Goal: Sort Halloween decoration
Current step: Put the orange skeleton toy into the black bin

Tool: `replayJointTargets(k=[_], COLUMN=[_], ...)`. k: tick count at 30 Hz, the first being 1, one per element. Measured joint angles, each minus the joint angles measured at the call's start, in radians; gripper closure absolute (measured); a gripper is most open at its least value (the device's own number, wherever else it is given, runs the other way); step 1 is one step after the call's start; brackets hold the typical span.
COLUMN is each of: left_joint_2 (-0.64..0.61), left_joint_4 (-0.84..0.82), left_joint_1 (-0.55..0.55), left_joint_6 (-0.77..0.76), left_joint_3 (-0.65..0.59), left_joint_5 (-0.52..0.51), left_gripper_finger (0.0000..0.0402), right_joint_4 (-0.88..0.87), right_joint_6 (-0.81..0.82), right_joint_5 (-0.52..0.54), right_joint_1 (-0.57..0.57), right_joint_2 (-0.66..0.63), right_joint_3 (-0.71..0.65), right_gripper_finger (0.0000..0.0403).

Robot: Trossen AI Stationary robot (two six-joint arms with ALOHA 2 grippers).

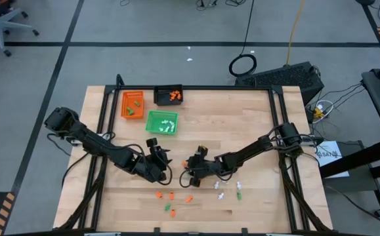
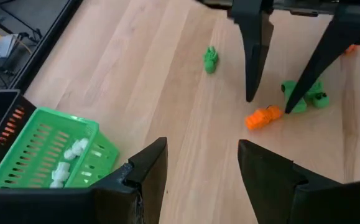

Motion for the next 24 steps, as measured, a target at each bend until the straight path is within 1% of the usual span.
replayJointTargets(k=[2, 9, 16, 20, 24], left_joint_2=[0.0, 0.0, 0.0, 0.0, 0.0], left_joint_4=[0.007, 0.007, 0.013, 0.02, 0.02], left_joint_1=[0.0, 0.0, -0.001, -0.001, -0.001], left_joint_6=[0.001, 0.001, 0.001, 0.002, 0.004], left_joint_3=[0.0, 0.0, 0.0, 0.0, 0.0], left_joint_5=[0.0, 0.0, 0.0, 0.0, 0.0], left_gripper_finger=[0.0209, 0.0209, 0.0209, 0.0209, 0.0209], right_joint_4=[0.001, 0.018, 0.076, 0.071, 0.03], right_joint_6=[0.018, 0.066, 0.075, 0.075, 0.065], right_joint_5=[-0.024, -0.028, -0.024, -0.024, -0.024], right_joint_1=[-0.009, -0.016, -0.018, -0.018, -0.018], right_joint_2=[0.0, 0.003, 0.055, 0.067, 0.068], right_joint_3=[0.0, 0.0, 0.015, 0.032, 0.056], right_gripper_finger=[0.0259, 0.0259, 0.0262, 0.0289, 0.0341])
